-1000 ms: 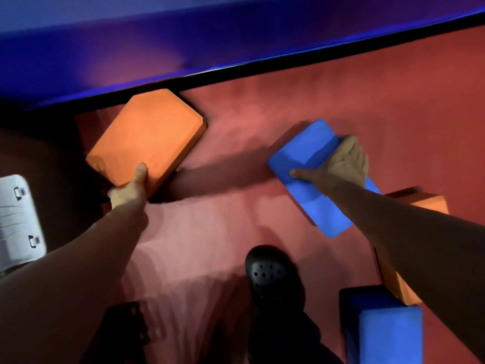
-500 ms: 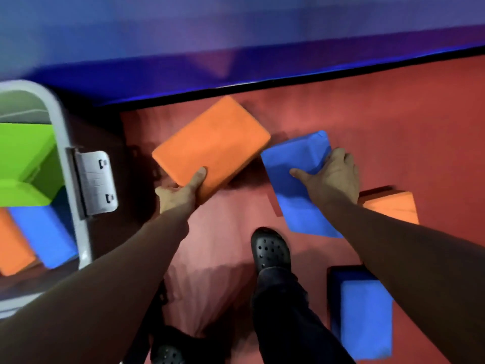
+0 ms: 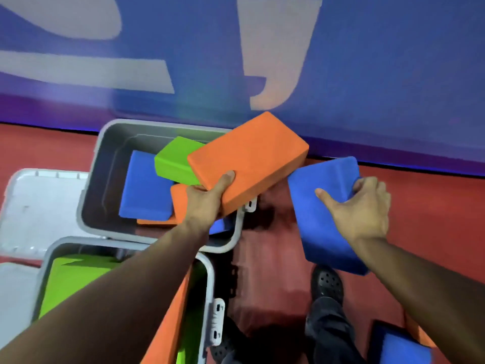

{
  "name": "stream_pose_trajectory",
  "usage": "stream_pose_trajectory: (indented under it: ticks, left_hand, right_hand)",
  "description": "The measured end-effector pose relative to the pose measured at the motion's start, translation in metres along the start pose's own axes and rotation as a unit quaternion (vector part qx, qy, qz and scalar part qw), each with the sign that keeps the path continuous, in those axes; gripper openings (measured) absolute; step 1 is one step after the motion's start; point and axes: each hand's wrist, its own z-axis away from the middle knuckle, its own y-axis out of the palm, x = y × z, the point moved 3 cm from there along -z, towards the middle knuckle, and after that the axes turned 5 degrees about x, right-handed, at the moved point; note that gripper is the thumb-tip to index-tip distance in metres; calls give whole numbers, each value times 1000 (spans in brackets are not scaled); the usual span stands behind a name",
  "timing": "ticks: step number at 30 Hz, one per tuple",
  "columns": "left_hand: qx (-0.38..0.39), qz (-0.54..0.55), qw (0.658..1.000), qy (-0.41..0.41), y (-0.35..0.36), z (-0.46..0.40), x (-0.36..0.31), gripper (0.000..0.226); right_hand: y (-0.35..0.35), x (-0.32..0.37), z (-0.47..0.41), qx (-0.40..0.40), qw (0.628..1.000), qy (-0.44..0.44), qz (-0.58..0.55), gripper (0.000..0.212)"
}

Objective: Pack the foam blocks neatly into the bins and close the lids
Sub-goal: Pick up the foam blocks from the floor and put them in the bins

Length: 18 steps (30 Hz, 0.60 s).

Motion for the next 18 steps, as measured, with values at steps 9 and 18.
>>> stream_pose_trajectory:
  ticks: [9,18]
  left_hand:
    - [-316,-19,947,61,-206,12,-22,80]
    - [-399,-340,837,153,-280,1,-19,76]
  right_hand:
    - [64,181,25,19,964,-257,65,50]
    - [160,277,27,0,888,-424,178,44]
